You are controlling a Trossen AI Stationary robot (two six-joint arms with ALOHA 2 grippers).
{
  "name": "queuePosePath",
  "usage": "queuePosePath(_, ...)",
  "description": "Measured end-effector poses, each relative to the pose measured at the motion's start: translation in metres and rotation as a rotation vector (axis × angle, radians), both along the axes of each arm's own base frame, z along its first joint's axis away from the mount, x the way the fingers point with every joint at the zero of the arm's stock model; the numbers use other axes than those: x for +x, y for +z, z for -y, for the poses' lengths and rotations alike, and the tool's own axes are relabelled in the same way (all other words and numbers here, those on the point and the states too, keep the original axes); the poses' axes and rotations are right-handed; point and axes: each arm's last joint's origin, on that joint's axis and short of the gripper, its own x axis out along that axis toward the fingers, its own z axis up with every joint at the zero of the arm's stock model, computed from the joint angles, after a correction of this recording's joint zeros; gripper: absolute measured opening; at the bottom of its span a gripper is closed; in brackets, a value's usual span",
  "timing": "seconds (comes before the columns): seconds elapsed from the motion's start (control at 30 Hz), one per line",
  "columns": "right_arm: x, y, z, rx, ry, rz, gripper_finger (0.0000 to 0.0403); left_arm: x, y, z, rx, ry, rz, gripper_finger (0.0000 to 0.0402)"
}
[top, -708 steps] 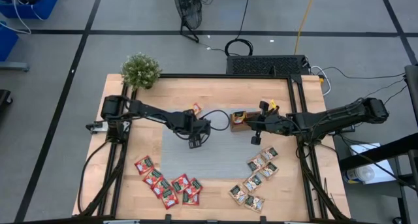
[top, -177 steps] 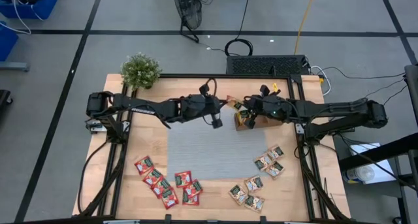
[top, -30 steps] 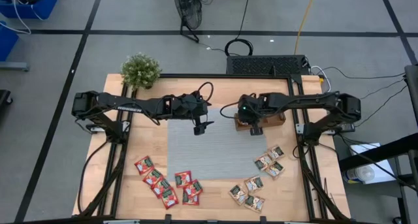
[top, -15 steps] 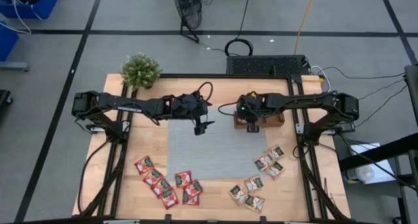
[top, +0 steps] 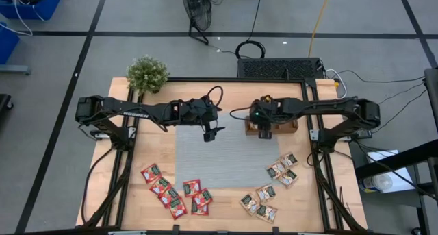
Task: Pick & Place Tea
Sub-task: Put the brown tea bag into the right section of the wooden organizer
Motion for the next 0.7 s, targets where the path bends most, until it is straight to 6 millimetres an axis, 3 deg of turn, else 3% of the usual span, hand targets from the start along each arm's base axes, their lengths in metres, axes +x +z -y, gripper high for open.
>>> queuePosePath(0.2, -0.038, 0.036, -0.021, 0.082, -0.114, 0.020, 0.0166, 0.000, 0.000, 0.000, 0.001, 0.000, -0.001, 0.0374)
queuePosePath(0.37, -0.074, 0.054, -0.052, 0.339, -0.205, 0.073, 0.0166, 0.000, 0.000, 0.000, 0.001, -0.001, -0.001, 0.0378)
queuePosePath(0.5, -0.096, 0.038, -0.074, 0.469, -0.297, 0.109, 0.0164, 0.000, 0.000, 0.000, 0.001, -0.001, -0.001, 0.0372)
queuePosePath(0.7, -0.121, -0.017, -0.090, 0.514, -0.527, -0.032, 0.0154, 0.000, 0.000, 0.000, 0.001, -0.001, -0.001, 0.0368)
